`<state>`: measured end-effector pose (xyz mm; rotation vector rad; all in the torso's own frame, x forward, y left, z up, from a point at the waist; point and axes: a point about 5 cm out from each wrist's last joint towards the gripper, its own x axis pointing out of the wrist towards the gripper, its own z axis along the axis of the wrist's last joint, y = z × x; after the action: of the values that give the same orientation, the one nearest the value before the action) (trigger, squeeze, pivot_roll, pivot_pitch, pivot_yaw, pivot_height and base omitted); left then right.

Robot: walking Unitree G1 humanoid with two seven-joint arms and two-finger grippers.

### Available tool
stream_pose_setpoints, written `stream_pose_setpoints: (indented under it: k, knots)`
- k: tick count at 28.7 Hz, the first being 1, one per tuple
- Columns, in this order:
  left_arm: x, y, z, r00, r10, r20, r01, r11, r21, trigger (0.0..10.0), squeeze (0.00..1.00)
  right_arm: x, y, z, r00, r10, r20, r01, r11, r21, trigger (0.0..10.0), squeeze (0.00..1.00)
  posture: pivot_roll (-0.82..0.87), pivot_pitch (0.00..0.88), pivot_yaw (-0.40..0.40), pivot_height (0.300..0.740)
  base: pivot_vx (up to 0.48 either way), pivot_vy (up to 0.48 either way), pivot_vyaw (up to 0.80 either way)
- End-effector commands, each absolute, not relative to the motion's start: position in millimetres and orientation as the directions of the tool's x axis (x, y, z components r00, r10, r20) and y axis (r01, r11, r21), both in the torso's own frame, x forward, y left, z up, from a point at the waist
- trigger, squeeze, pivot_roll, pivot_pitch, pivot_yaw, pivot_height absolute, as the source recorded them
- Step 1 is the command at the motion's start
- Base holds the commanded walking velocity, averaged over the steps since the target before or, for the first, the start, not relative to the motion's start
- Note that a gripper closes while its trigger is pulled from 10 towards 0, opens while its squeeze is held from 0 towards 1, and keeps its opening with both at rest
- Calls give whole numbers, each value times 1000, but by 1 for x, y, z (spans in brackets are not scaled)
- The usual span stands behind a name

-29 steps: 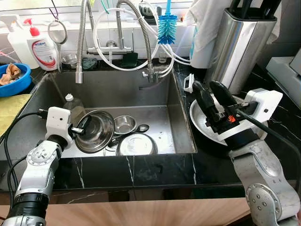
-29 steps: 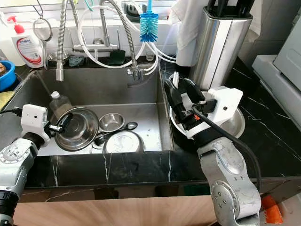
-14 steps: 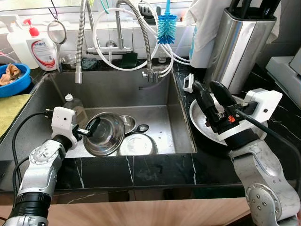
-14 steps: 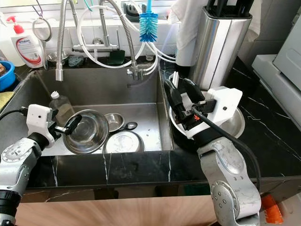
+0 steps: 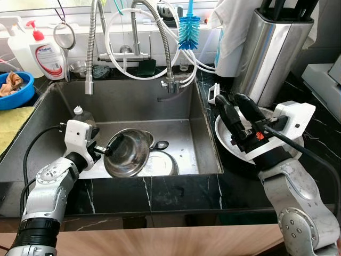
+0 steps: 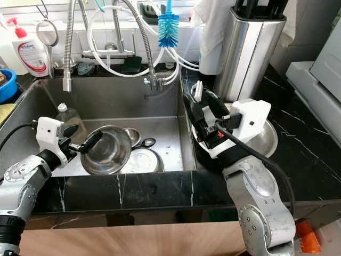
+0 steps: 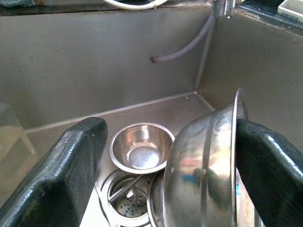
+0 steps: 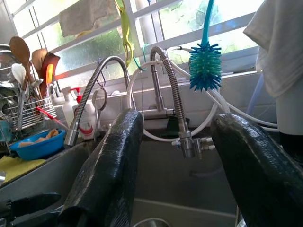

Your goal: Kitchen organization

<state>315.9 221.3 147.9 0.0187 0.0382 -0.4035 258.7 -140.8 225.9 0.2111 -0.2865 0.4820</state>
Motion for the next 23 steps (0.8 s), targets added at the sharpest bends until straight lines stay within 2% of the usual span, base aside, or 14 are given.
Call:
stream_pose_setpoints:
  k: [1,2,3,4,6,7,8,9,14,15,16,17,23]
  knots:
    - [316,221,156,917,-397,-31,398,917,39,10000,1000,257,-139,227,841,439,318,-496,859,125,10000,0,18,42,39,740,0,0,0]
    - [316,221,156,918,-395,-30,396,917,36,10000,1000,258,-139,227,841,439,317,-496,859,125,10000,0,20,40,39,740,0,0,0]
    - [316,221,156,918,-395,-30,396,917,36,10000,0,258,-139,227,841,440,316,-497,859,124,10000,0,20,40,39,740,0,0,0]
    - [316,220,156,914,-405,-32,405,914,29,10000,0,258,-139,227,841,440,314,-496,859,125,10000,0,20,40,39,740,0,0,0]
    - [312,215,155,885,-464,-44,465,885,13,9176,0,258,-139,226,844,441,307,-495,860,126,10000,0,19,39,39,740,0,0,0]
    - [309,210,154,862,-504,-52,505,863,2,9686,59,258,-138,225,845,442,301,-495,860,125,10000,0,20,39,40,740,0,0,0]
    - [309,210,154,861,-506,-52,506,862,3,9686,59,258,-138,225,845,443,301,-495,860,125,10000,0,19,39,39,740,0,0,0]
    - [309,210,154,862,-505,-49,505,863,-13,10000,1000,258,-138,225,845,443,300,-495,860,124,10000,0,20,40,40,740,0,0,0]
    - [310,208,153,874,-483,-46,483,875,-9,10000,1000,258,-139,226,843,441,307,-495,860,123,10000,0,17,42,40,740,0,0,0]
    - [310,208,154,879,-475,-43,475,880,-12,10000,455,258,-139,227,844,439,310,-494,861,126,10000,0,17,42,40,740,0,0,0]
    - [310,209,154,883,-467,-40,467,884,-12,10000,24,258,-140,227,845,436,311,-492,862,127,10000,0,16,42,41,740,0,0,0]
    - [311,210,155,890,-455,-36,455,891,-2,10000,0,258,-140,227,847,431,311,-486,865,127,10000,0,16,42,41,740,0,0,0]
    - [316,216,157,944,-330,2,330,943,32,10000,0,262,-148,227,885,348,310,-403,905,134,10000,0,14,41,41,740,0,0,0]
